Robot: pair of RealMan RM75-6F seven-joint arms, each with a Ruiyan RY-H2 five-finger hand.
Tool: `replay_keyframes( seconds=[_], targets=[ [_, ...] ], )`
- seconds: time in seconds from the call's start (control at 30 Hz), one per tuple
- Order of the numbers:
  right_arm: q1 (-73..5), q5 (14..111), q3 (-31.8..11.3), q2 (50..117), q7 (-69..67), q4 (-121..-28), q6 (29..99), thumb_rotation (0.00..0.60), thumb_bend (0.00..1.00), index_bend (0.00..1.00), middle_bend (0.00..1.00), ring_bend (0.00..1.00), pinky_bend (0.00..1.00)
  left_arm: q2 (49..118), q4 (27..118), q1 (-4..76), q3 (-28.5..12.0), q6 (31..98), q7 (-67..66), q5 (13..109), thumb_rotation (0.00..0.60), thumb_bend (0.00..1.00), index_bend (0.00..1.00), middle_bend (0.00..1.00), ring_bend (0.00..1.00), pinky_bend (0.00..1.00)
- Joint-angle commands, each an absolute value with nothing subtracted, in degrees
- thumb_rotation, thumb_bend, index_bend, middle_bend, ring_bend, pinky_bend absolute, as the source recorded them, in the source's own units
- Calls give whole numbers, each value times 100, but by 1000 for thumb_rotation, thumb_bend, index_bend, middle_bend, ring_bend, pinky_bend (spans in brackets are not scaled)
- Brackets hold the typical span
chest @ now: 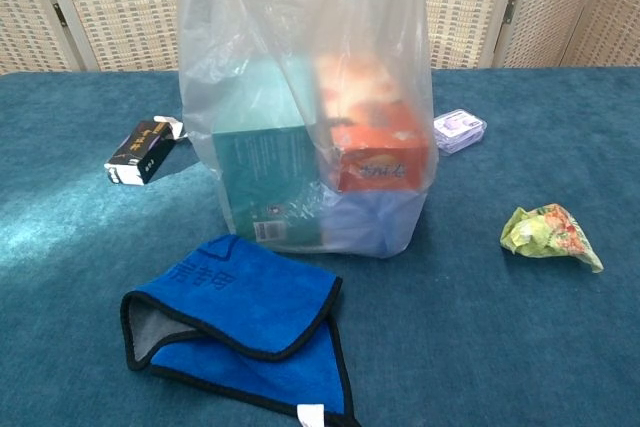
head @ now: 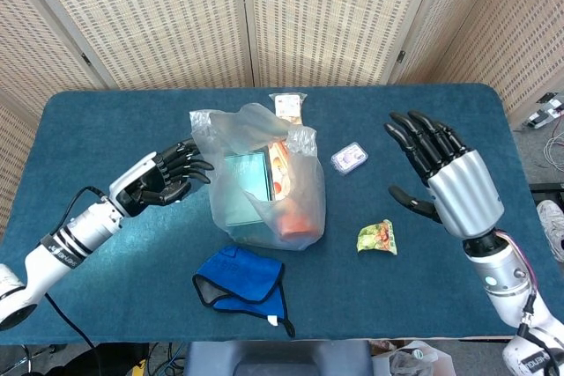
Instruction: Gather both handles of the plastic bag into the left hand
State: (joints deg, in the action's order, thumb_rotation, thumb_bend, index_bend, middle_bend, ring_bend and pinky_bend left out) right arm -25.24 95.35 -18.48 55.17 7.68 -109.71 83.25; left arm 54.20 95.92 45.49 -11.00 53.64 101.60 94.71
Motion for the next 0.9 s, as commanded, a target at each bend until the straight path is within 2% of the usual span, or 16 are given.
replay_keyframes(
  seconds=[0.03,0.4,0.9],
  targets=[
    [-2533,9532,-1832,5541,744,-10918,8341,600,139,0,95,92,259,5483,9490,4625,-1058,5333,10172,9401,600,375,133,156,227,277],
    [-2504,9507,-1760,5519,597,-10817,8410,600,138,0,95,92,252,5586,9332,4721,-1004,5279,9917,9045,600,375,137,165,229,277],
    [-2624,9440,-1784,5541,575,-10789,8337,600,136,0,94,92,252,5822,9323,4971,-1013,5415,10503,9137,600,375,157,179,230,284]
  ],
)
